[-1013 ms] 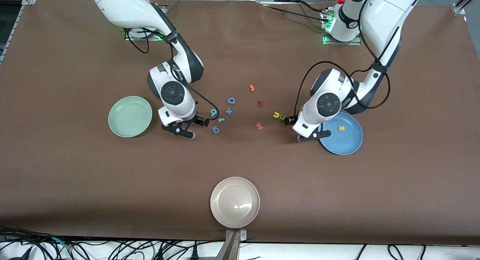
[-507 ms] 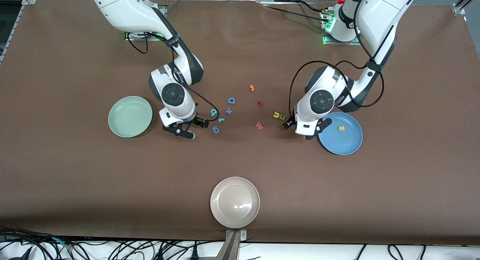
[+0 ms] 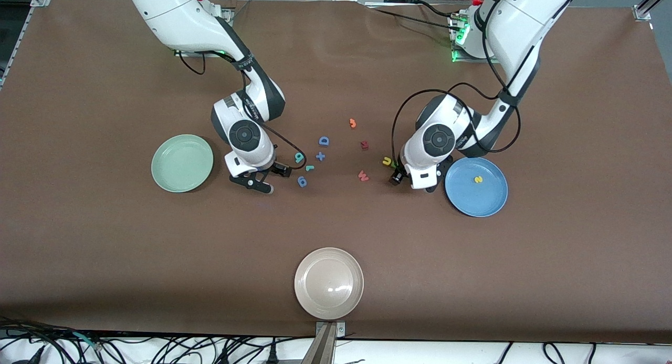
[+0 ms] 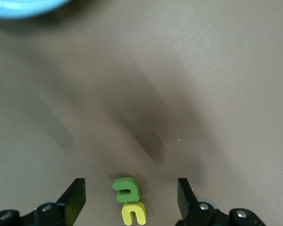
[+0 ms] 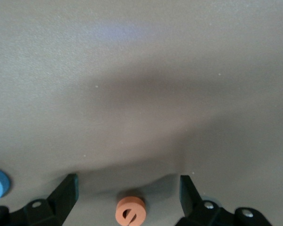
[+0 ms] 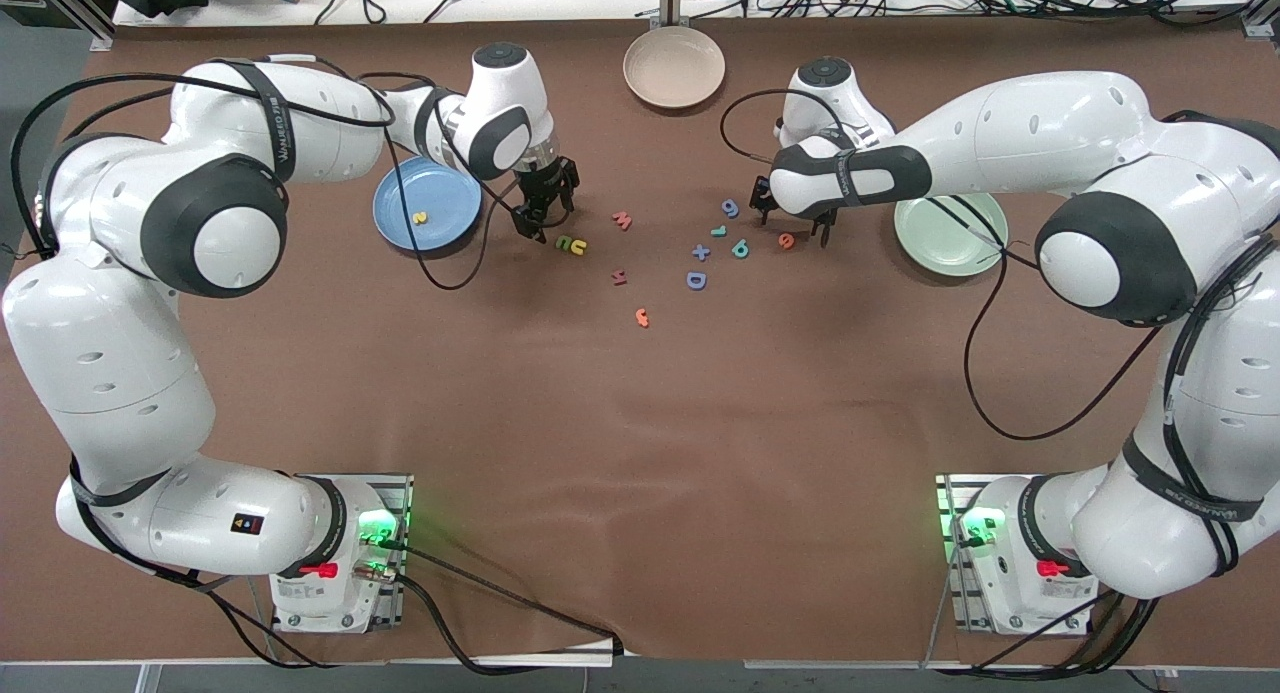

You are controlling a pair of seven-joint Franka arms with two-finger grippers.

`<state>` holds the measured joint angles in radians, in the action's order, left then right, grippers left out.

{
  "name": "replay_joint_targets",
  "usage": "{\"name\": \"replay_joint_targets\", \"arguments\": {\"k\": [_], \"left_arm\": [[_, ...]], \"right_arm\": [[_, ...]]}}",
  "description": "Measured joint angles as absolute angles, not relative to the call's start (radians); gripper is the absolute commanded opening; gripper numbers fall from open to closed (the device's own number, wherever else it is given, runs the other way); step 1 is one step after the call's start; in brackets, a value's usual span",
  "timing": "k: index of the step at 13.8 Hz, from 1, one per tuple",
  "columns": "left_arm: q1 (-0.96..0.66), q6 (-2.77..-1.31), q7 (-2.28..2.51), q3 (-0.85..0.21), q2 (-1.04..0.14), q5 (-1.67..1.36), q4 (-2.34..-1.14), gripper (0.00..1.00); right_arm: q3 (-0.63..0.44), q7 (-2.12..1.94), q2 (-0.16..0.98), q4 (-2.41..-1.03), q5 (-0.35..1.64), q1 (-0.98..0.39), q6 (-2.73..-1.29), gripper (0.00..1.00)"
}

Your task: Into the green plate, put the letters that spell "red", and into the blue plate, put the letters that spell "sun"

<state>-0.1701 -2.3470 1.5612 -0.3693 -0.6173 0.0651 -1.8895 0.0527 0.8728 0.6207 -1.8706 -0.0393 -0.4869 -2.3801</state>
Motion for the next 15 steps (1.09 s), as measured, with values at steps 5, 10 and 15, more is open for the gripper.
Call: {"name": "replay_joint_targets", "arguments": {"k": [5, 10, 15], "left_arm": [[-0.178, -2.351, 1.584, -0.368, -0.642, 0.065, -1.890, 0.42], [-0.177, -2.358, 1.620, -0.368, -0.644, 0.065, -1.886, 0.30], [-0.177, -2.358, 1.631, -0.368, -0.644, 0.064, -1.885, 0.10]], "right_arm": [[0.066, 0.909, 0.606, -1.884, -0.039, -0.487, -2.380, 0.87], [0.077, 0.925, 0.604, -1.889, -0.039, -0.488, -2.383, 0.81], [0.077, 0.929, 0.603, -1.898, -0.039, -0.488, -2.385, 0.77]]}}
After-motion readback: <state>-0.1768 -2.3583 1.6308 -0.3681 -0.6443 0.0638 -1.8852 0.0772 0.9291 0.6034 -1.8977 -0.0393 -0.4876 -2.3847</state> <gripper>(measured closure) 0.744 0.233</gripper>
